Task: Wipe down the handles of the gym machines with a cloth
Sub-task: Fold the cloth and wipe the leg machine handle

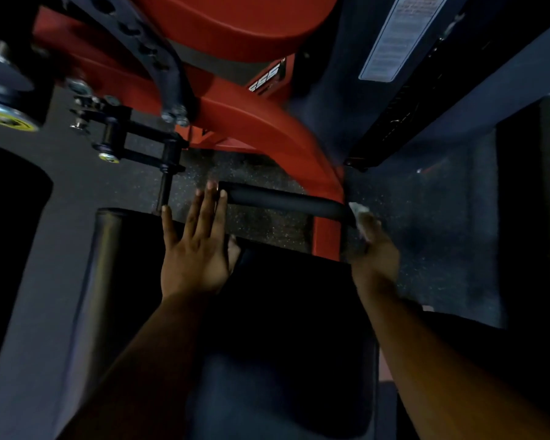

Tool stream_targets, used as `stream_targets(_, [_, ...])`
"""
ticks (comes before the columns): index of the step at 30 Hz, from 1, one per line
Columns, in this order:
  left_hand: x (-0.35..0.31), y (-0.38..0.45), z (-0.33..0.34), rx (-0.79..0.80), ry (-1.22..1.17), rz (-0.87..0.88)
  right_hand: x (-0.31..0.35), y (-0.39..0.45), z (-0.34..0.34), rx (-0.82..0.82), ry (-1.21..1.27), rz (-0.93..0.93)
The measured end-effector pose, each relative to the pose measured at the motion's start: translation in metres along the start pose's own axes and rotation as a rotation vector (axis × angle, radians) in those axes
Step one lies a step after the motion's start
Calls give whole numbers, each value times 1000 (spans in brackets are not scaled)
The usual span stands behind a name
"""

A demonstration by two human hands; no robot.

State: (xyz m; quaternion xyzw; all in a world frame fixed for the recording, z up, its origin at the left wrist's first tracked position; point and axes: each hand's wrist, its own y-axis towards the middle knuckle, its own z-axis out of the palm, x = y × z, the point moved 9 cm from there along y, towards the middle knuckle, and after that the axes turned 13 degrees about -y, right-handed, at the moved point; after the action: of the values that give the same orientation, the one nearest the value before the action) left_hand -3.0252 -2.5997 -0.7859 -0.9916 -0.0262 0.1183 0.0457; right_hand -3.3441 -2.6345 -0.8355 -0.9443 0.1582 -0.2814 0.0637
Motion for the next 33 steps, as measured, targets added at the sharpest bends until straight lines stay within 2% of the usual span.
stream_targets(2, [0, -1, 1, 3, -5, 2, -26, 9, -5, -105, 244, 318])
stream_targets(3, [0, -1, 2, 4, -14, 3, -34, 17, 4, -78, 278, 411])
stream_targets(5, [1, -1, 2, 2, -31, 2, -39, 32, 33, 114, 287, 517])
stream_targets(7, [2, -1, 2, -3, -34, -8, -45, 41, 48, 130, 281, 555])
stream_targets(13, [1, -1, 3, -11, -17, -13, 23, 12, 34, -76, 309, 420])
stream_targets(15, [1, -1, 3, -11, -22, -15, 62, -4, 28, -214, 344, 280])
stream_targets(16, [1, -1, 3, -11, -25, -15, 86, -14, 29, -244, 306, 142])
stream_targets(18, [1, 0, 4, -13, -28, -16, 139, -35, 34, -180, 179, -132])
stream_targets(20, [2, -1, 3, -18, -41, -14, 161, -44, 31, -86, 251, -269])
stream_targets(21, [2, -1, 3, -22, -46, -15, 159, -40, 19, -150, 315, -268])
stream_targets(22, [2, -1, 3, -24, -47, -17, 144, -30, 3, -233, 397, -189])
stream_targets(23, [2, -1, 3, -24, -47, -21, 114, -15, -7, -309, 475, -60])
stream_targets(24, [2, 0, 3, -23, -48, -23, 79, 2, -13, -303, 526, 111])
stream_targets(26, [2, -1, 3, -22, -51, -27, 21, 30, -3, -95, 380, 388])
stream_targets(27, [2, -1, 2, -25, -53, -25, 2, 37, 7, 35, 255, 453])
stream_targets(28, [2, -1, 2, -27, -52, -19, -7, 41, 17, 145, 142, 462])
stream_targets(30, [1, -1, 2, -27, -38, -11, 4, 37, 29, 207, 75, 415])
stream_targets(33, [0, -1, 3, -22, -4, -11, 50, 25, 27, 66, 115, 280])
